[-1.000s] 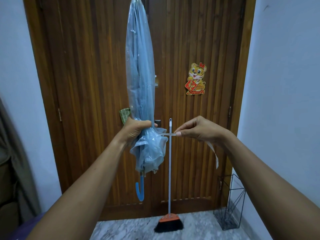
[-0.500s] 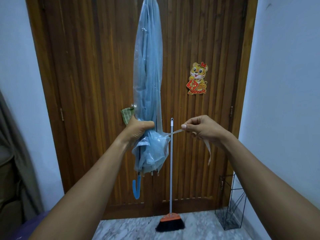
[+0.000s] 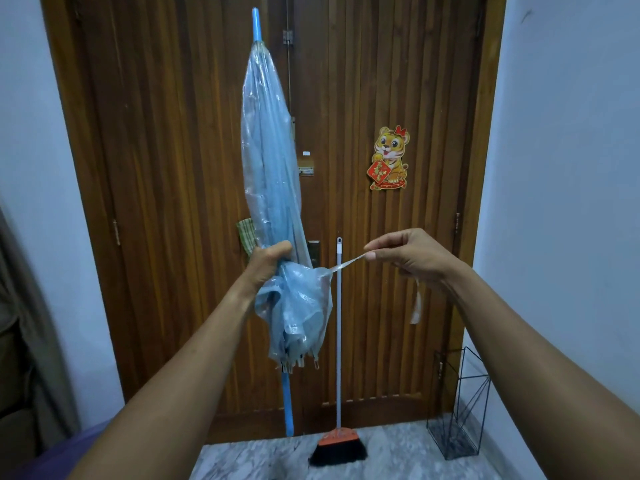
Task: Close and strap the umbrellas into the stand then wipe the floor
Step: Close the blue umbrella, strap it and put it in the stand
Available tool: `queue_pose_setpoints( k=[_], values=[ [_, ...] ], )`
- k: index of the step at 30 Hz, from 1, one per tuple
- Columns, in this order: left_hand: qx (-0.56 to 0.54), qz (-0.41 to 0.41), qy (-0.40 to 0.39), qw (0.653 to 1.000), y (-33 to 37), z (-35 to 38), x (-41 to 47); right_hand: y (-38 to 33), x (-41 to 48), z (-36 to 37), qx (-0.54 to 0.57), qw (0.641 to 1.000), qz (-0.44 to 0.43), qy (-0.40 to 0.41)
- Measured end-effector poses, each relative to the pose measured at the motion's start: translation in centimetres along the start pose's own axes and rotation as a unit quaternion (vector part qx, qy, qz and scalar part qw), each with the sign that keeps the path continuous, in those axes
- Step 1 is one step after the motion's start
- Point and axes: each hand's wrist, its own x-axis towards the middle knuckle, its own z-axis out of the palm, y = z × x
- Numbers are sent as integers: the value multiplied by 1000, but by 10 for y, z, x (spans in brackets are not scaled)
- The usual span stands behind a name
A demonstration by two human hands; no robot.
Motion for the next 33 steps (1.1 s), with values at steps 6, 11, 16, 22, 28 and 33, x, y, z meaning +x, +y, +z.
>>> queue_pose_setpoints(
  k=[6,11,16,22,28,33],
  values=[
    [74,24,27,997,-1,-5,3,11,0,-4,78,996,24,-33],
    [98,56,55,992,-1,-9,9,13,0,-2,85,996,14,-30],
    [105,68,54,991,2,-16,14,14,0,-5,78,997,0,-27],
    [61,43,9,997,4,-15,12,17,2,-2,35,997,-55,46],
    [-54,-31,-132,989,4,-3,-3,20,11,4,63,990,-69,106],
    [-124,-67,-196,970,10,11,-17,17,19,13,80,991,-49,92]
  ],
)
